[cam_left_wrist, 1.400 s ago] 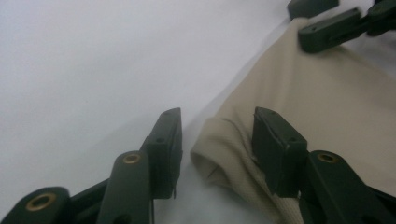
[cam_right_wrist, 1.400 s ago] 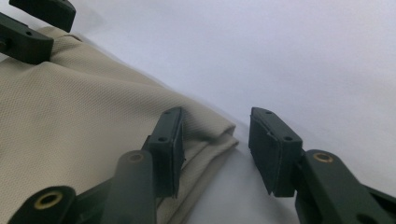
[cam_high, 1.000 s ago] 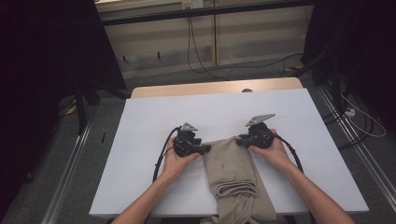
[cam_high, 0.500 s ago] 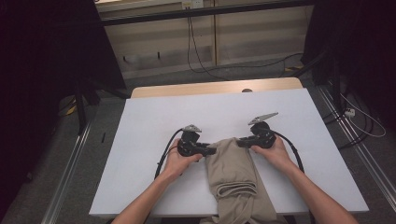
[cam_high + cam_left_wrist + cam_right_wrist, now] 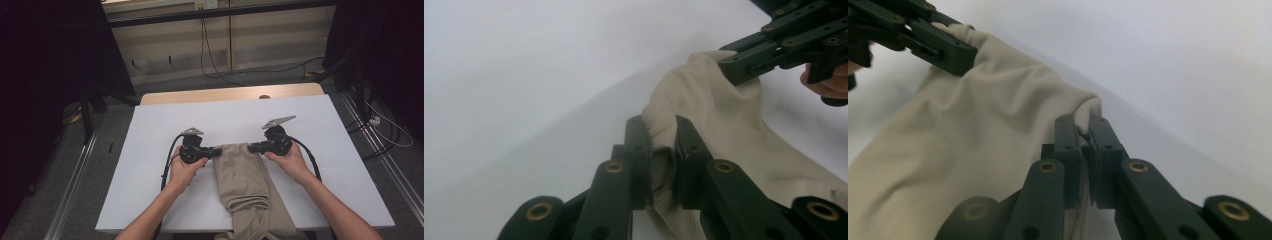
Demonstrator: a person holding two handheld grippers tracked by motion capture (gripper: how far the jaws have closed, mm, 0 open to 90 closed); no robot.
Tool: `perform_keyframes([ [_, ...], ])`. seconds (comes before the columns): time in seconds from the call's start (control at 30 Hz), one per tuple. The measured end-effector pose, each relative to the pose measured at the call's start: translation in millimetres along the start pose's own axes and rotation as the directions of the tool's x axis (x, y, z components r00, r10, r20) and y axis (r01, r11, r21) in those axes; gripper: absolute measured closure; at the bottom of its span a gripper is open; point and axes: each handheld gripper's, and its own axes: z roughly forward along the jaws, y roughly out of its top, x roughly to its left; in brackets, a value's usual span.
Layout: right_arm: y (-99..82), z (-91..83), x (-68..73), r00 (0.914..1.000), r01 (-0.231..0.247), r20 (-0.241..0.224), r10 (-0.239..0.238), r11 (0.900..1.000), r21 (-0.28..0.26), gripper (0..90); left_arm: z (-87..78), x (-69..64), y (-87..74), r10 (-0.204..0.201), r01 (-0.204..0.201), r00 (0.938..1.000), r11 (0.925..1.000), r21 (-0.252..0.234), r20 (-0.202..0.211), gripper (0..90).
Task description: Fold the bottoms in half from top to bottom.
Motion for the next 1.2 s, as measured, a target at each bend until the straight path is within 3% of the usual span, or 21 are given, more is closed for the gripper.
perform_keyframes([
  [0.13, 15.9, 5.3, 16.7, 0.9990, 0.027, -0.035, -0.028, 0.9992, -0.028, 85.2, -12.0, 2.9, 3.2, -0.015, 0.014, 0.9998, 0.9995, -0.030, -0.016, 80.1],
  [0.23, 27.2, 10.2, 24.0, 0.9987, 0.036, -0.033, -0.038, 0.9981, -0.050, 85.3, -22.0, 5.1, 9.4, -0.008, 0.005, 0.9991, 0.9979, -0.065, -0.043, 80.2],
  [0.37, 48.4, 11.1, 23.6, 0.9995, 0.028, -0.010, -0.029, 0.9949, -0.097, 85.4, -35.9, 11.9, 21.4, -0.001, -0.007, 0.9964, 0.9951, -0.098, -0.085, 80.2],
  [0.5, 71.3, 3.8, 18.2, 0.9998, 0.013, 0.018, -0.010, 0.9879, -0.155, 85.5, -49.5, 18.0, 43.0, -0.001, -0.014, 0.9931, 0.9917, -0.128, -0.117, 80.1],
  [0.67, 97.9, -15.3, 18.0, 0.9993, 0.007, 0.038, 0.002, 0.9692, -0.246, 85.6, -68.3, 21.0, 71.2, -0.010, -0.020, 0.9891, 0.9799, -0.198, -0.147, 80.1],
  [0.83, 124.6, -34.9, 21.3, 0.9974, 0.035, 0.071, -0.015, 0.9565, -0.289, 85.6, -78.9, 12.9, 98.5, 0.027, -0.069, 0.9830, 0.9707, -0.230, -0.181, 80.1],
  [0.9, 135.9, -44.6, 20.2, 0.9976, 0.031, 0.068, -0.010, 0.9479, -0.317, 85.6, -83.0, 9.5, 112.3, 0.033, -0.081, 0.9819, 0.9636, -0.255, -0.187, 80.1],
  [1.2, 186.8, -95.2, 22.3, 0.9907, 0.080, 0.133, -0.030, 0.9148, -0.396, 85.6, -102.3, -11.5, 170.4, 0.044, -0.110, 0.9801, 0.9308, -0.349, -0.194, 80.0],
])
